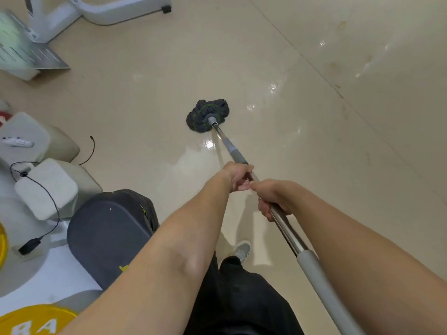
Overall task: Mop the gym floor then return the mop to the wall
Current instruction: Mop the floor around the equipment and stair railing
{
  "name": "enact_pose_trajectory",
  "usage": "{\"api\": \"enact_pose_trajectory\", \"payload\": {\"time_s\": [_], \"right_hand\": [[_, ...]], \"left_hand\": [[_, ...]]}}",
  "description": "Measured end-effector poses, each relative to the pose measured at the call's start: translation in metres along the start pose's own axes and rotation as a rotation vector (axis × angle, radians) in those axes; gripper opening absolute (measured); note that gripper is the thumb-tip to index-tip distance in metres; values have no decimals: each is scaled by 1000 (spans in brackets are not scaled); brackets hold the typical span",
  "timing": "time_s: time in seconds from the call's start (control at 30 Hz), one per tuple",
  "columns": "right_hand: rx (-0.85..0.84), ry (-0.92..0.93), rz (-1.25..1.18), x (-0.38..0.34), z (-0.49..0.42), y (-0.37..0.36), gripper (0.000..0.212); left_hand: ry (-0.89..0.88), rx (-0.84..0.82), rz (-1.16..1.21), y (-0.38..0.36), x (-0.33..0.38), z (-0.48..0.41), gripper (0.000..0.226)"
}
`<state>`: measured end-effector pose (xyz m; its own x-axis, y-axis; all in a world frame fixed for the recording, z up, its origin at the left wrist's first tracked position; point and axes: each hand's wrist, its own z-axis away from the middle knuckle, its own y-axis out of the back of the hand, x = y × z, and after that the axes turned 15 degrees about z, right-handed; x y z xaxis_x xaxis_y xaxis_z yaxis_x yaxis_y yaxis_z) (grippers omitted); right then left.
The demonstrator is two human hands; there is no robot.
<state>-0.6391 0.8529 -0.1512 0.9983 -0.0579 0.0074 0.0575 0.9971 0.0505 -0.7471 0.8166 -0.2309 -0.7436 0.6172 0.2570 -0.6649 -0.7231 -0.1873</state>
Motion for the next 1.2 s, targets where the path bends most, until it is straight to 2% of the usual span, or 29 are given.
{"api": "enact_pose_trajectory", "payload": {"time_s": [0.17, 0.27, 0.33, 0.4, 0.5, 0.6, 0.67, 0.87, 0.97, 1.03, 1.1, 1.13, 1.2], "right_hand": [[83, 80, 36, -102, -32, 57, 48], [137, 150, 40, -175, -58, 94, 62], [160, 195, 10, -213, -72, 114, 72], [177, 224, -5, -236, -83, 130, 79], [160, 237, -26, -241, -85, 142, 73], [117, 246, -107, -221, -80, 143, 60], [100, 254, -201, -199, -77, 138, 58], [67, 222, -312, -118, -56, 114, 69], [57, 202, -371, -67, -39, 110, 68], [73, 217, -363, -30, -22, 110, 54], [84, 226, -338, 9, 1, 113, 26], [89, 224, -352, 28, 13, 115, 20], [124, 239, -414, 67, 37, 120, 20]], "left_hand": [[-125, 91, 13, 16, 101, -58, 22], [-194, 161, 39, 30, 177, -95, 26], [-219, 155, 56, 37, 218, -110, 21], [-237, 142, 29, 40, 244, -118, 24], [-245, 112, -10, 39, 254, -123, 35], [-233, 70, 14, 32, 240, -122, 45], [-228, 63, 7, 23, 222, -118, 45], [-209, -8, -48, -11, 160, -86, 19], [-190, -38, -88, -42, 130, -63, 15], [-194, -36, -133, -69, 109, -46, 18], [-205, -43, -174, -105, 87, -26, 18], [-218, -44, -193, -122, 77, -15, 18], [-261, -45, -219, -160, 59, 5, 17]]}}
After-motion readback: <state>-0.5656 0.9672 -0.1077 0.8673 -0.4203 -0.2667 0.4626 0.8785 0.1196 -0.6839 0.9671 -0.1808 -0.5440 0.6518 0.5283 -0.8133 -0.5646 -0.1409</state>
